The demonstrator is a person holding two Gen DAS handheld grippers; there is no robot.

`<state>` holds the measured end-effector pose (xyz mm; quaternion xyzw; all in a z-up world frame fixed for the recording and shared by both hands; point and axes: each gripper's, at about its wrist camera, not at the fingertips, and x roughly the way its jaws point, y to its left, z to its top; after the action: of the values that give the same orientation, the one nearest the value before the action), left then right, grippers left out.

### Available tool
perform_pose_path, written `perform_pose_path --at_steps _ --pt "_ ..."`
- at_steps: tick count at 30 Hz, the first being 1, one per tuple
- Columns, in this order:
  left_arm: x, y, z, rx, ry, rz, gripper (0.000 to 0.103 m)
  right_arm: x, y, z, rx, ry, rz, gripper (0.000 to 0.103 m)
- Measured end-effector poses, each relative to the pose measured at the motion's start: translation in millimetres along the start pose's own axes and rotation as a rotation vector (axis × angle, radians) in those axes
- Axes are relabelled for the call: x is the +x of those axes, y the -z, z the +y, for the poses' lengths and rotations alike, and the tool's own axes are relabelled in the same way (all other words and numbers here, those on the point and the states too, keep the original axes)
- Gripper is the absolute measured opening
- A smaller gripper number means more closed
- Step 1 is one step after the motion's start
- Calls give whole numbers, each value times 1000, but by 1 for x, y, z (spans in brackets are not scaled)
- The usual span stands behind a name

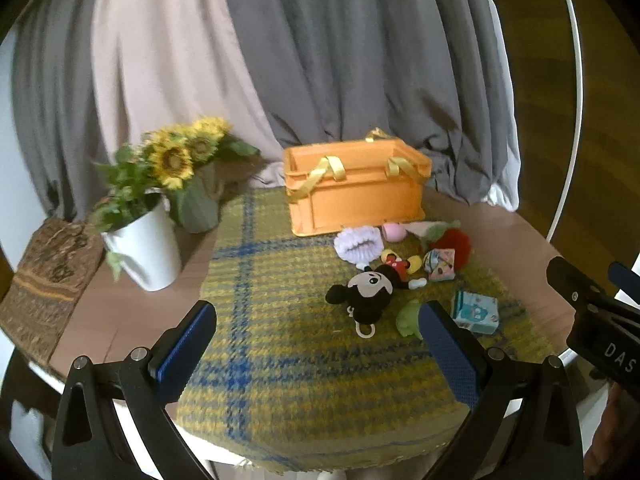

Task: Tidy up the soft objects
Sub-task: 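Lower the left tool onto the Mickey plush while the right tool approaches the blue cloth book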

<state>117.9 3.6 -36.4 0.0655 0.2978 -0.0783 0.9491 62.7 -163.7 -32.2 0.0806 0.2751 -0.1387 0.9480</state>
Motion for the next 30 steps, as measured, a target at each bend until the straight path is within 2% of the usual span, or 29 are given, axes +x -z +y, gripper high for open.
perform_pose_path --at_steps 14,21,30 --pt "118 -10 -18 225 167 98 102 96 17 2 142 178 176 102" --pt "168 -10 -30 333 223 119 99 140 30 2 183 221 252 102" --pt "213 -1 -41 390 296 189 93 184 44 0 206 242 342 102"
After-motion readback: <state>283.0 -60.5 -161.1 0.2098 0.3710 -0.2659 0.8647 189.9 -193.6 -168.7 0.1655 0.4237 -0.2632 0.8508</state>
